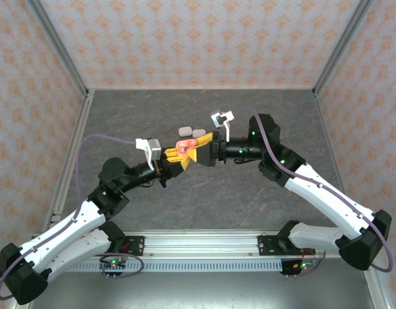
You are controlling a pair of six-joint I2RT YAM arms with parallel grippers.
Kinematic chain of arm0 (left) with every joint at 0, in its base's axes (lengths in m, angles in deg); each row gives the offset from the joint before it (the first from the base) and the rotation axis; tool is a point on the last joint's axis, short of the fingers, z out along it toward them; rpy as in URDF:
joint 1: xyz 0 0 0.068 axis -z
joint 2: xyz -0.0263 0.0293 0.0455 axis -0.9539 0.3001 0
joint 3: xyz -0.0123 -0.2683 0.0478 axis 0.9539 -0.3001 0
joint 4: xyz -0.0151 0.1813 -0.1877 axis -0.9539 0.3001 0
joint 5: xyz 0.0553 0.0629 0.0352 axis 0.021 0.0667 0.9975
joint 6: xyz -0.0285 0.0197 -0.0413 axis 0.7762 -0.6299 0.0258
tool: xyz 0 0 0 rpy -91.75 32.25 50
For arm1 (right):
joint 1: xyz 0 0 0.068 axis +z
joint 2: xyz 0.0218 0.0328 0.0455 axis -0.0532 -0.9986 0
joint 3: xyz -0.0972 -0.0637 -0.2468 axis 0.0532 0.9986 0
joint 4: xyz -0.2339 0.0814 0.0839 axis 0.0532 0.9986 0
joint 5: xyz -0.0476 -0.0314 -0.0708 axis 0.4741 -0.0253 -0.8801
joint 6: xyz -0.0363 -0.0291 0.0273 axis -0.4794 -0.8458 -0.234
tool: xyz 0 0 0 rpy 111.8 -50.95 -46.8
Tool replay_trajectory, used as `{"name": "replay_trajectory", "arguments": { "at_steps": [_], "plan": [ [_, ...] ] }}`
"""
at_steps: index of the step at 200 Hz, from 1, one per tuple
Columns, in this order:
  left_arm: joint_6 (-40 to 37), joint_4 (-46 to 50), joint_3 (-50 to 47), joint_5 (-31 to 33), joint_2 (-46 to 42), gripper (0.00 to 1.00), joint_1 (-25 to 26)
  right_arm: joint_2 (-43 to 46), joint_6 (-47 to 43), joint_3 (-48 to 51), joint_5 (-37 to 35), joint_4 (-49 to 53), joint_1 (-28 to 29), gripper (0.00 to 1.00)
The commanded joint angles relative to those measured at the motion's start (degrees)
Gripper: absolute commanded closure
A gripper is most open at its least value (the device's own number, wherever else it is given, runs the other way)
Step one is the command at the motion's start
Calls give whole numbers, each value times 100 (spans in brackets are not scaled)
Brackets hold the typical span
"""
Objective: Insert the wireless bluetooth earbuds into the charging case
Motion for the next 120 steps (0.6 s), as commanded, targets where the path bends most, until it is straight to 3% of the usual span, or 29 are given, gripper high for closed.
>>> {"name": "replay_trajectory", "arguments": {
  "at_steps": [1,120],
  "plan": [
    [-24,-207,-4,-69,24,100,23,208,-39,-138,193,-399,-13,19],
    [-51,-104,7,68,21,100,23,346,-219,-70,149,-78,-14,20]
  ]
}}
